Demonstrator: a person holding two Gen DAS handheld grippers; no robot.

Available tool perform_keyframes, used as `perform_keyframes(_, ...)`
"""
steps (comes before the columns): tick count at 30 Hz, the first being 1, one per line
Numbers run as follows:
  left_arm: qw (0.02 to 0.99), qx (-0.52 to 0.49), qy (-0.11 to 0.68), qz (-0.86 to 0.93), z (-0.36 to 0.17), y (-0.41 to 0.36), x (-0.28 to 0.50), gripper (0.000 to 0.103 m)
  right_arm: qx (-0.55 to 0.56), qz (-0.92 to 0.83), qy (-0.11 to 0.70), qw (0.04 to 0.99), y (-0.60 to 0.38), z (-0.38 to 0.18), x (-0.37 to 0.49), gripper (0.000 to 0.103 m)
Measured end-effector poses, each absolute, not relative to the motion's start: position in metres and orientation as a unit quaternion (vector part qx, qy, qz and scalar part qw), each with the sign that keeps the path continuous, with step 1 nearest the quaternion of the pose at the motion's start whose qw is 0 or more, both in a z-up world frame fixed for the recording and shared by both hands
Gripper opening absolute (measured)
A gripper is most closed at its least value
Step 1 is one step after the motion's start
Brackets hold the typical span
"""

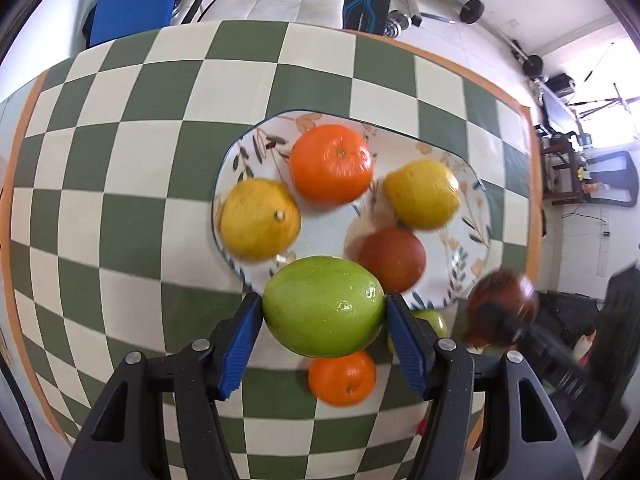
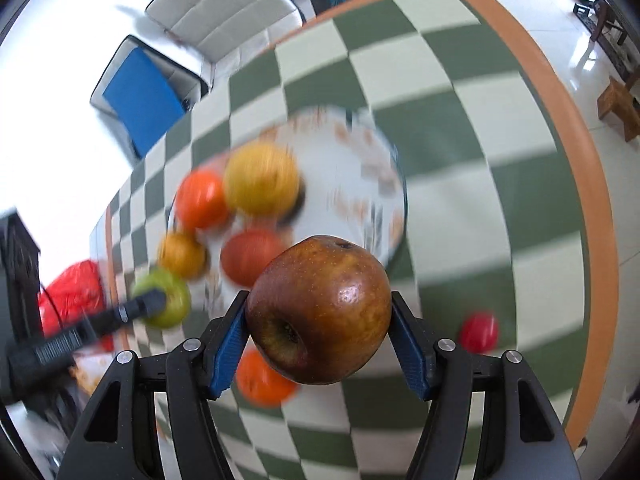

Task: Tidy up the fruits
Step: 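Place both apples on the floral plate and open both tools, then lift both tools back from the plate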

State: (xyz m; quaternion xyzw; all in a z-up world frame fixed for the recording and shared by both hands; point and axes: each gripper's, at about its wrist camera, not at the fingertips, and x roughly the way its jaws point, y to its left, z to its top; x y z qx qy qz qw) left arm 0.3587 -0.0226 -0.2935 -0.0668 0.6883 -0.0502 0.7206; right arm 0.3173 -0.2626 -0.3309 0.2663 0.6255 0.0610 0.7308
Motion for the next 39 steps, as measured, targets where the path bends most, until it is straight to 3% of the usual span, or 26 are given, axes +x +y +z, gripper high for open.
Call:
perform_keyframes(12, 0.700, -0.062, 0.711, -0.031, -0.318, -0.031, 0.375, 0.061, 0.220, 0.055, 0.659, 0.717, -0.267, -0.360, 0.402, 0.070)
perform_keyframes(14, 0.701, -0.062, 0.710, -0.029, -0.316, -0.031, 0.376, 0.062, 0.225, 0.057, 0.655, 0.719, -0.267, -0.360, 0.402, 0.079)
perform_keyframes(16, 0.709, -0.051, 0.703, -0.025, -0.311, -0.032, 0.377, 0.077, 0.224, 0.055, 0.648, 0.726, -0.267, -0.354, 0.400, 0.085)
perform_keyframes(18, 0.717, -0.047, 0.696, -0.022, -0.308, -0.035, 0.380, 0.086, 0.218, 0.051, 0.642, 0.733, -0.269, -0.344, 0.396, 0.088)
perform_keyframes(21, 0.724, -0.042, 0.688, -0.020, -0.300, -0.035, 0.380, 0.086, 0.187, 0.040, 0.636, 0.748, -0.268, -0.327, 0.384, 0.093)
perform_keyframes(27, 0.760, 0.024, 0.650, 0.011, -0.280, -0.037, 0.364, 0.086, 0.122, 0.021, 0.619, 0.776, -0.259, -0.299, 0.350, 0.094)
perform_keyframes(39, 0.796, 0.037, 0.604, 0.008, -0.239, -0.034, 0.302, 0.086, 0.079, 0.003, 0.592, 0.802, -0.237, -0.263, 0.275, 0.094)
